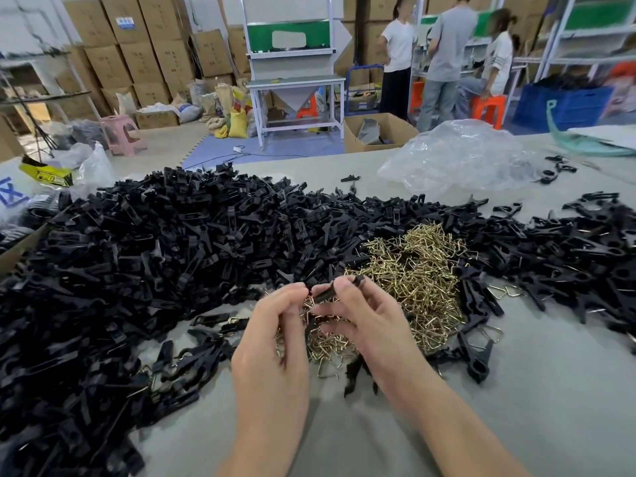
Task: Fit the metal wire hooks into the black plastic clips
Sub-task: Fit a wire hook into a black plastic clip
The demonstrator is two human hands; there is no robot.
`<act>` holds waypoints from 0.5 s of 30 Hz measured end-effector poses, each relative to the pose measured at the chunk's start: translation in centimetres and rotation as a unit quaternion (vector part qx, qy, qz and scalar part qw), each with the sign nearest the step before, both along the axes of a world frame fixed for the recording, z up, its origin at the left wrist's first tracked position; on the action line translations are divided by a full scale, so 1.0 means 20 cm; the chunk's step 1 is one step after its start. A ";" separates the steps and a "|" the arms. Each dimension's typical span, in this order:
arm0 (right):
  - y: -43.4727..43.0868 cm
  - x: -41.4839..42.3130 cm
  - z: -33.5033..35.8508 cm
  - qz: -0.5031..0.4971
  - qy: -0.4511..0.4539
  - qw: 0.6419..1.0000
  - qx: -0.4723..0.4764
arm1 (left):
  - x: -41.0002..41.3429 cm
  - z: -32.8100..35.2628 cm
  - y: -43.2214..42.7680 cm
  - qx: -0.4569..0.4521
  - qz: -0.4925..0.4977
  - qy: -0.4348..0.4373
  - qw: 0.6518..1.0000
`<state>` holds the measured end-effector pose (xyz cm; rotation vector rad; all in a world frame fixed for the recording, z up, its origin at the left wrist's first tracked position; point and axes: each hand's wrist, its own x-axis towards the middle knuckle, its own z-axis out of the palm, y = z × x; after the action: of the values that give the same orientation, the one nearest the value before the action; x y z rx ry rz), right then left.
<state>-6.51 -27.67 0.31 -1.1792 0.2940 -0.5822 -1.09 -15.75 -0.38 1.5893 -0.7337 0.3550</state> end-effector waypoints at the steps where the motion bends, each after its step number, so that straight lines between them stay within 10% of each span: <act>1: -0.01 0.00 0.00 -0.004 -0.007 1.000 0.014 | 0.00 0.00 0.00 -0.003 0.003 0.009 1.000; 15: -0.02 0.01 -0.04 0.031 -0.010 0.999 0.016 | 0.09 0.01 0.03 -0.068 -0.100 0.285 0.951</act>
<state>-6.39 -27.99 -0.55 -1.1470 0.2484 -0.5337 0.81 -15.22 -0.10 1.3733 -0.4033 -0.1985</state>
